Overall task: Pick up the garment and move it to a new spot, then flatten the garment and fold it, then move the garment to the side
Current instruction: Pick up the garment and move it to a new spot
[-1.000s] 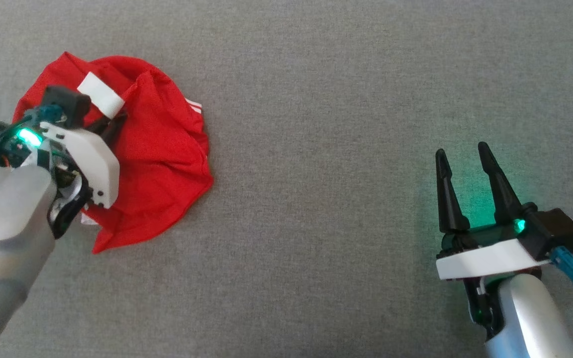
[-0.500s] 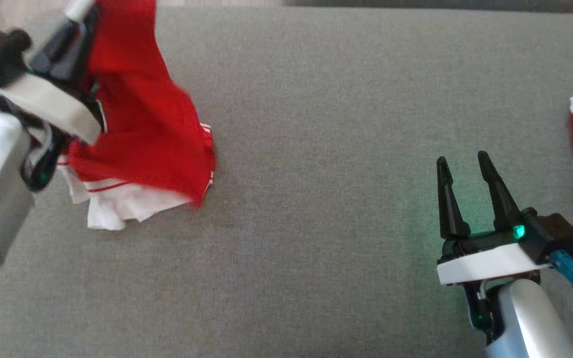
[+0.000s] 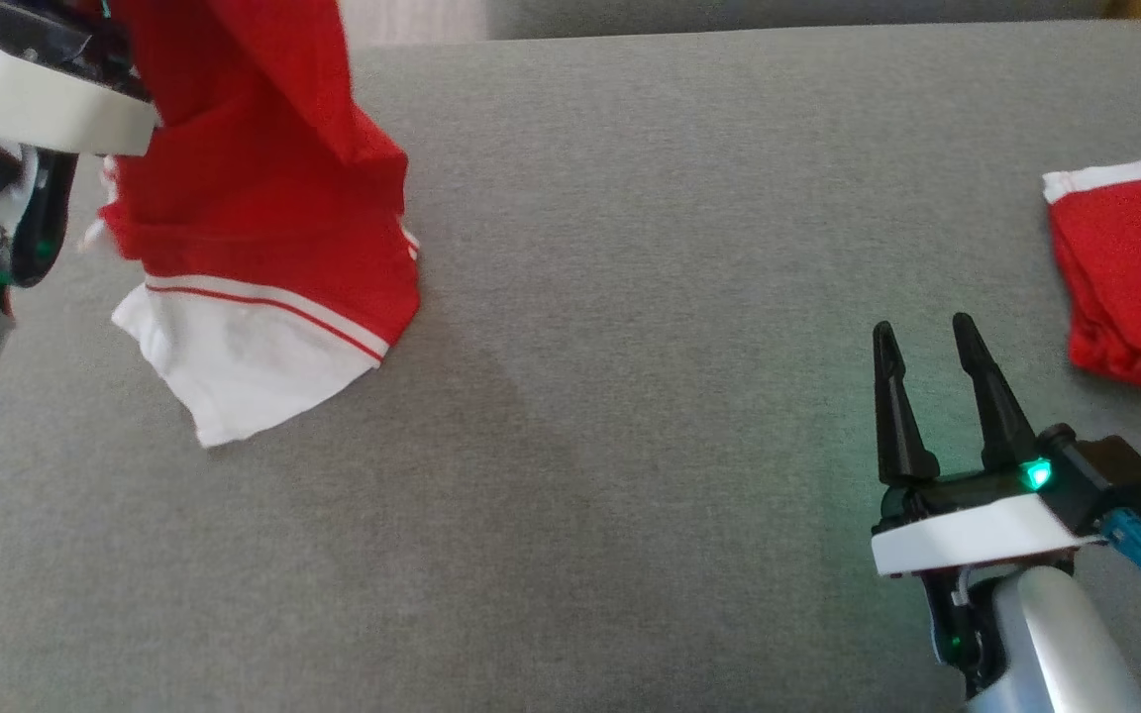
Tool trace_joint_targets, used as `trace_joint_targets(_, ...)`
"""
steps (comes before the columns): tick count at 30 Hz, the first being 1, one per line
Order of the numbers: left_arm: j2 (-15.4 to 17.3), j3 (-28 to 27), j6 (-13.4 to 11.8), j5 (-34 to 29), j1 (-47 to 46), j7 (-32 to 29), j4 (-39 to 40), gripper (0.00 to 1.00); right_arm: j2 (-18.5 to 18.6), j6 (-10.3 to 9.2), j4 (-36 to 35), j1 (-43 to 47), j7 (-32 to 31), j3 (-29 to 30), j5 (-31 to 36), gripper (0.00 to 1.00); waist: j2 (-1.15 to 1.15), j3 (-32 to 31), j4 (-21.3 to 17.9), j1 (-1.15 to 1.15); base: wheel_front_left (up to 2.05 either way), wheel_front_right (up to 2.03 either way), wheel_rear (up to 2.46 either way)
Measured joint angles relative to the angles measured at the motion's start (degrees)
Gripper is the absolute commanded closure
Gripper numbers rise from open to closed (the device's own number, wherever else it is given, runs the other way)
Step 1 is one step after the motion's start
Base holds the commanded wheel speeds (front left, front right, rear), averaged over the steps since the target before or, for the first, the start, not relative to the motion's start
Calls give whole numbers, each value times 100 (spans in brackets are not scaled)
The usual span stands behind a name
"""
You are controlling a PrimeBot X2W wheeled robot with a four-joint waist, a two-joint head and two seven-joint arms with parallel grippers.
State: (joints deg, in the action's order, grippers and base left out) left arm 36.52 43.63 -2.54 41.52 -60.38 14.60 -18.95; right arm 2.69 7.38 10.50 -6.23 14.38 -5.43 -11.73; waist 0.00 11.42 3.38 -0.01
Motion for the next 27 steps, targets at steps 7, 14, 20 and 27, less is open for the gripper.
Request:
trace_joint_targets(7,42,-33,-47,-236,0,14,421,100,0,0,-46,-13,0,-41,-111,0,0,15,-307,0,0,0,0)
trace_joint_targets(14,-33,64,-41,-237,-109,-172,448,100,0,0,-70,-31,0,-153,-238,0,0,86,-706,1,0,0,0)
trace_joint_targets(20,-535,296,25,-267,-481,-476,250,100,0,0,-163,-185,1,-346,-413,0,0,250,-1119,1,0,0,0)
trace_joint_targets(27,-1397,606,62,-259,-615,-595,-512,69,0,0,-247,-270,1,-602,-558,0,0,496,-1641,1,0,0,0)
